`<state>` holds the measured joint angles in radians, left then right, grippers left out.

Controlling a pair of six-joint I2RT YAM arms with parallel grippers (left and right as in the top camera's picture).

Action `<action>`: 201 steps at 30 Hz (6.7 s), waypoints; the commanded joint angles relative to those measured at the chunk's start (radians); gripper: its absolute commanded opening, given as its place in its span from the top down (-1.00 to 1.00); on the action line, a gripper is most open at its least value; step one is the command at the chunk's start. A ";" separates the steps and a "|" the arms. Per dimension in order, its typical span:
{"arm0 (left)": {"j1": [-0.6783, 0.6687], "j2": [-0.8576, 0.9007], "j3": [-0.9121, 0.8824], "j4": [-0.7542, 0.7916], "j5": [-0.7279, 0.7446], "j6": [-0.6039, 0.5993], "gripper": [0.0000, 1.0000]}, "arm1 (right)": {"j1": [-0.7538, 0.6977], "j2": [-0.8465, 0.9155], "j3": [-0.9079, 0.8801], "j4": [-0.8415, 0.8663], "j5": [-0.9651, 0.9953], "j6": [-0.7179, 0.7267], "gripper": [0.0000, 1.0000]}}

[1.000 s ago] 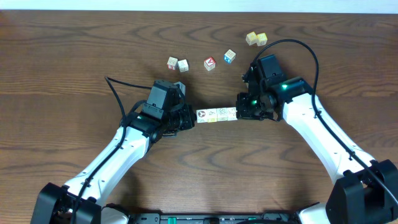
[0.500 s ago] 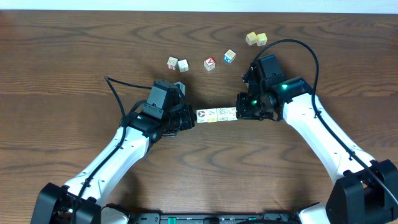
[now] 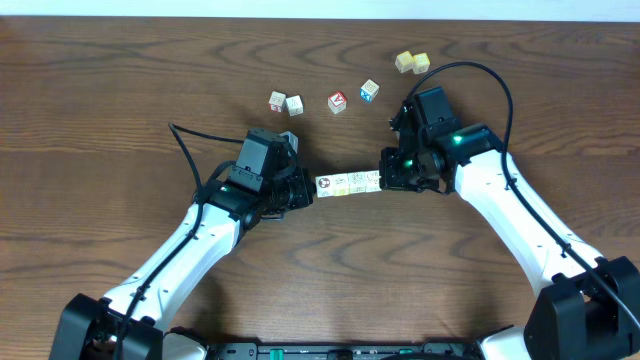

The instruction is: Lift 4 blocks

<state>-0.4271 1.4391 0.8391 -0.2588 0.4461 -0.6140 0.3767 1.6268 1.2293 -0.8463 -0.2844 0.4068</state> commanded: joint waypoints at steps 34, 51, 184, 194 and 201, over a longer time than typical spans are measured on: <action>-0.024 -0.022 0.024 0.031 0.126 -0.035 0.86 | 0.050 -0.002 0.016 0.013 -0.196 0.015 0.98; -0.024 -0.021 0.023 0.032 0.118 -0.035 0.86 | 0.050 -0.001 -0.015 0.042 -0.196 0.020 0.98; -0.180 0.228 0.019 0.061 -0.078 -0.125 0.86 | 0.051 0.061 -0.310 0.338 -0.132 0.110 0.98; -0.179 0.276 0.019 0.070 -0.082 -0.125 0.86 | 0.051 0.061 -0.310 0.335 -0.138 0.117 0.98; -0.179 0.288 0.020 0.130 -0.082 -0.124 0.86 | 0.051 0.061 -0.310 0.329 -0.138 0.121 0.98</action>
<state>-0.5724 1.7096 0.8391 -0.1753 0.2543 -0.7334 0.3832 1.6878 0.9188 -0.5308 -0.2379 0.5087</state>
